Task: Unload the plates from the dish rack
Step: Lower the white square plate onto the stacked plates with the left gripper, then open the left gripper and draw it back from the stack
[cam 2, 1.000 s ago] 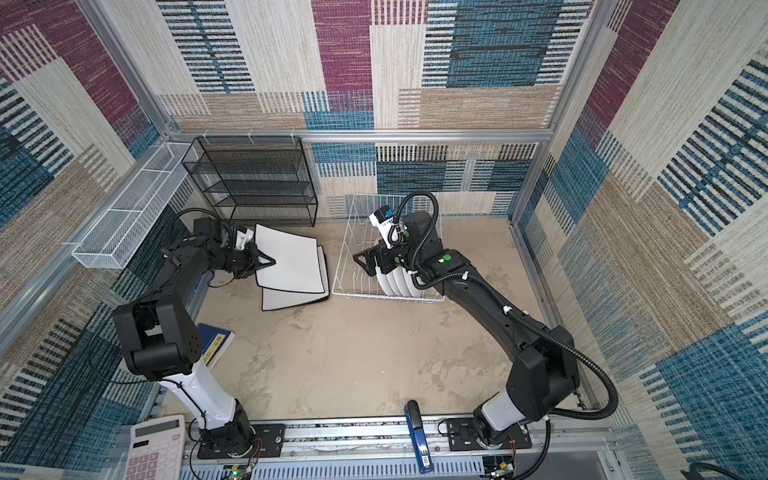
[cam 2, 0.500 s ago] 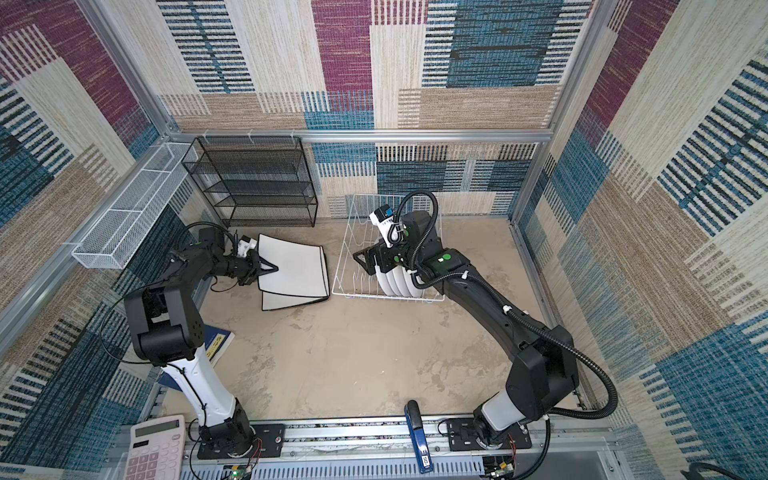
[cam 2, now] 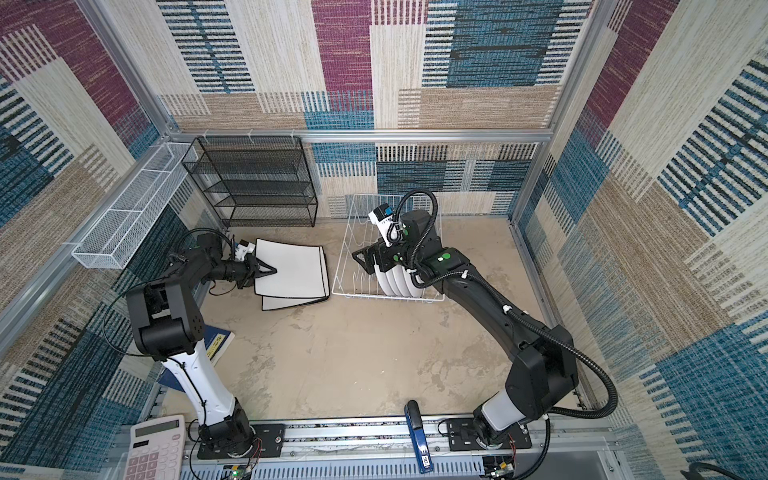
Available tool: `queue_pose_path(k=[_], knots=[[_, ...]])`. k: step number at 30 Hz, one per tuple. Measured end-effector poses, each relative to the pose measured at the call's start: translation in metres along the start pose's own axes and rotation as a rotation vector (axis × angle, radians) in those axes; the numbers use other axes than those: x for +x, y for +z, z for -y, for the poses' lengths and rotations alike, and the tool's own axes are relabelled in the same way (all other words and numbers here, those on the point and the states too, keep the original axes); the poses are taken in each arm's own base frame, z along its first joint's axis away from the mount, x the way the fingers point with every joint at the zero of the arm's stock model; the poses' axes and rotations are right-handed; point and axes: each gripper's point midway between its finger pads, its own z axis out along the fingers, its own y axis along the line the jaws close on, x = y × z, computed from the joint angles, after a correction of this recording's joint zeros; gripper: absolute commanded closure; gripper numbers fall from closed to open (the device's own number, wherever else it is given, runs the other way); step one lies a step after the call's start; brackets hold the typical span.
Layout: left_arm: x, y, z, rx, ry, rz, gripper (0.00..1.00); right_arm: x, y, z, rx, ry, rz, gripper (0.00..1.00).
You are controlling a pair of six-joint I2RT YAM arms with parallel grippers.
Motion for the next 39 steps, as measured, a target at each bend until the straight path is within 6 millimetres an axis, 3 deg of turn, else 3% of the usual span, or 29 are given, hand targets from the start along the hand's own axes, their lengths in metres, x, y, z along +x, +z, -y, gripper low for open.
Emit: queue_pose_path(k=[9,25,39], knots=[[0.001,0.006,-0.017,-0.033,-0.021,-0.013,0.64,-0.004,-0.011,-0.004,0.007,-0.008,0.022,0.01],[0.000,0.001,-0.025,-0.103,-0.019,0.001,0.44,-0.001,-0.011,-0.004,0.007,0.002,0.016,0.01],[0.001,-0.006,-0.034,-0.185,-0.033,0.018,0.41,0.000,-0.010,-0.003,0.006,0.002,0.021,0.01]])
